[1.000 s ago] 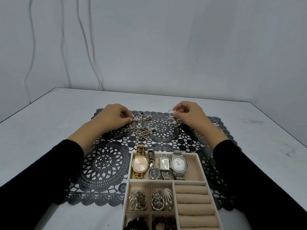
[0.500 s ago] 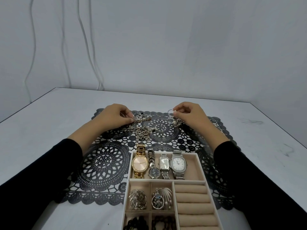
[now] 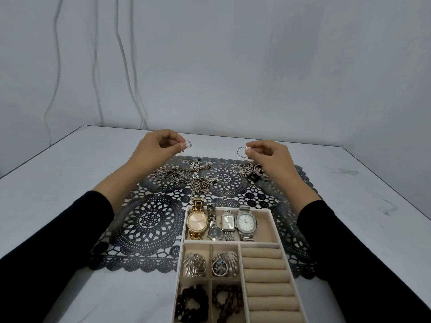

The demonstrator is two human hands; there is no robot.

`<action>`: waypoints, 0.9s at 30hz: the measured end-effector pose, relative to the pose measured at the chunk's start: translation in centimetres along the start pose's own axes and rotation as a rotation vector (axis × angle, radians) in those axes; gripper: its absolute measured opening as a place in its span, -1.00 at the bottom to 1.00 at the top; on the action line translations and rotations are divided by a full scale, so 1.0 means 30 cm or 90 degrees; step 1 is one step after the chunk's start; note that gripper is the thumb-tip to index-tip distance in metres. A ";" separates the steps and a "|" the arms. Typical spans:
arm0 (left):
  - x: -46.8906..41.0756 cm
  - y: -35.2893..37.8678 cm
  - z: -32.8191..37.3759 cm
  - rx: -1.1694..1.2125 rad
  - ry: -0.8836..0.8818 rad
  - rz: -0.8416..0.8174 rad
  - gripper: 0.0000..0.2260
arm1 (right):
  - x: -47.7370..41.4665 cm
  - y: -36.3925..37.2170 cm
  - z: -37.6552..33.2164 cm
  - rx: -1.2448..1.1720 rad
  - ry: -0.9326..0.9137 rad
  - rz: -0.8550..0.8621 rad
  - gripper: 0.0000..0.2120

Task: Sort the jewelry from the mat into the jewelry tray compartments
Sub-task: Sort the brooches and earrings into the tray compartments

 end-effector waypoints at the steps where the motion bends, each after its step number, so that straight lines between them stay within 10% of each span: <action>1: 0.015 -0.005 0.008 0.024 -0.002 0.000 -0.95 | 0.010 -0.003 -0.009 0.000 -0.003 0.002 -0.82; 27: 0.522 -0.003 0.085 0.132 0.035 -0.065 -0.88 | 0.452 -0.068 -0.301 -0.141 -0.087 -0.088 -0.77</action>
Point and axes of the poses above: each hand's wrist, its own x-axis away from the middle knuckle, its own y-axis out of the palm, z = x × y, the point moved 1 cm from there along -x, towards the middle knuckle, and after that the axes turned 12 degrees about -y, right-handed, at the moved point
